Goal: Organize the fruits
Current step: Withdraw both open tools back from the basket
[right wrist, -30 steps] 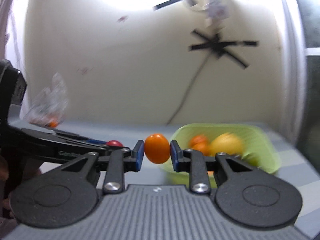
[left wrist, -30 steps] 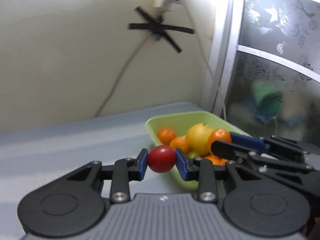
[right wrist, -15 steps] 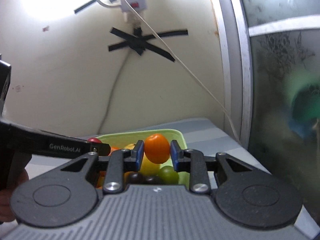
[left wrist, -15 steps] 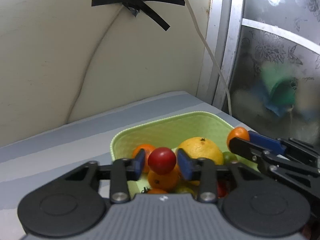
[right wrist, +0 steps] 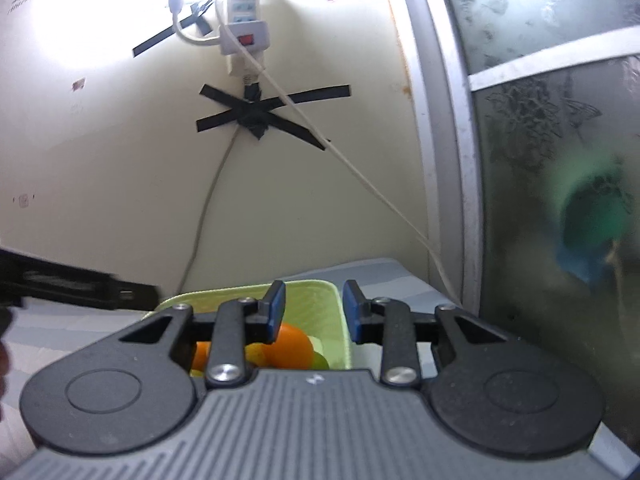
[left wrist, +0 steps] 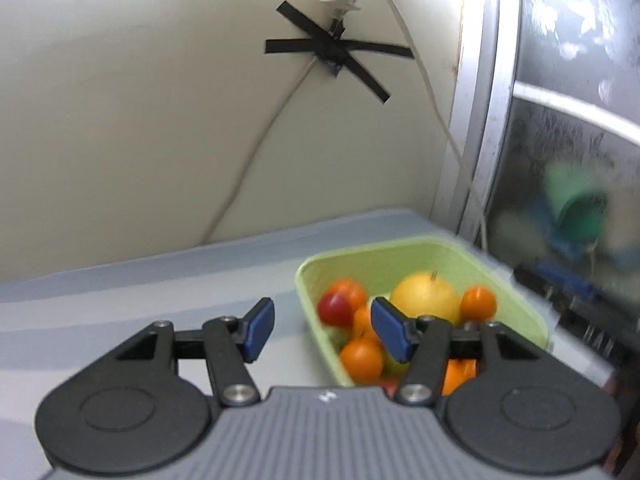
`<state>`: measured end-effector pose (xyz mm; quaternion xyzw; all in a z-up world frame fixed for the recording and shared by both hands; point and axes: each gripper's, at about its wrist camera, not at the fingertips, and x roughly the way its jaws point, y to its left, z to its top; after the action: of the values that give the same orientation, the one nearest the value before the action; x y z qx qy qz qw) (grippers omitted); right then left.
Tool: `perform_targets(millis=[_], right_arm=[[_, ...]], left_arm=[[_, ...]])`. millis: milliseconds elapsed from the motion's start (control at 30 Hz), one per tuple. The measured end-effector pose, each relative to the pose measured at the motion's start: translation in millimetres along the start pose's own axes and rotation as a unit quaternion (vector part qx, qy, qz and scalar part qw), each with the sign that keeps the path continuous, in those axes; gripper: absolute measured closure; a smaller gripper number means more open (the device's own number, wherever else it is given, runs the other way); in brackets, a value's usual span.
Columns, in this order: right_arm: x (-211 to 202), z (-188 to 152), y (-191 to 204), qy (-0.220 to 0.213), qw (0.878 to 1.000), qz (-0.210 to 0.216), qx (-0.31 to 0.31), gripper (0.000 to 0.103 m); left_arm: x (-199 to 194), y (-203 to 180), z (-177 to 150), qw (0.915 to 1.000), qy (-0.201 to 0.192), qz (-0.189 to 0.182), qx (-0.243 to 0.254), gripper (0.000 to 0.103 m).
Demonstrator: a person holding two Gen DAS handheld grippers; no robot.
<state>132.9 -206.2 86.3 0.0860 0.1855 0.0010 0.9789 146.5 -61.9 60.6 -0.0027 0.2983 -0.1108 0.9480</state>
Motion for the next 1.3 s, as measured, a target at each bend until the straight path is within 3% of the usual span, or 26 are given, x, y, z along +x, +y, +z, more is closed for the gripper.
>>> perform_targets(millis=[300,567,833,1000,1300], right_arm=[[-50.3,-12.2,19.5,-0.007,0.999,0.024,0.034,0.069],[-88.2,-37.7,38.7,0.051,0.993,0.07,0.075,0.069],[-96.2,-46.9,58.2,0.086,0.989,0.08,0.087,0.069],[-96.6,-51.0,67.2,0.099,0.988,0.08,0.088,0.069],[-90.5,-57.1,65.8,0.121,0.985,0.067,0.104,0.069]], left_arm=[[-42.3,-7.5,-46.8,0.999,0.04,0.02,0.0,0.045],[-67.0,-2.5,-76.3,0.9985,0.046,0.023,-0.019,0.04],[-74.7,6.9,-95.2,0.9977,0.052,0.035,-0.026,0.038],[-75.8,7.2,-100.1,0.9978,0.042,0.047,-0.019,0.026],[-65.3,7.0,-115.5,0.9968,0.044,0.068,0.002,0.022]])
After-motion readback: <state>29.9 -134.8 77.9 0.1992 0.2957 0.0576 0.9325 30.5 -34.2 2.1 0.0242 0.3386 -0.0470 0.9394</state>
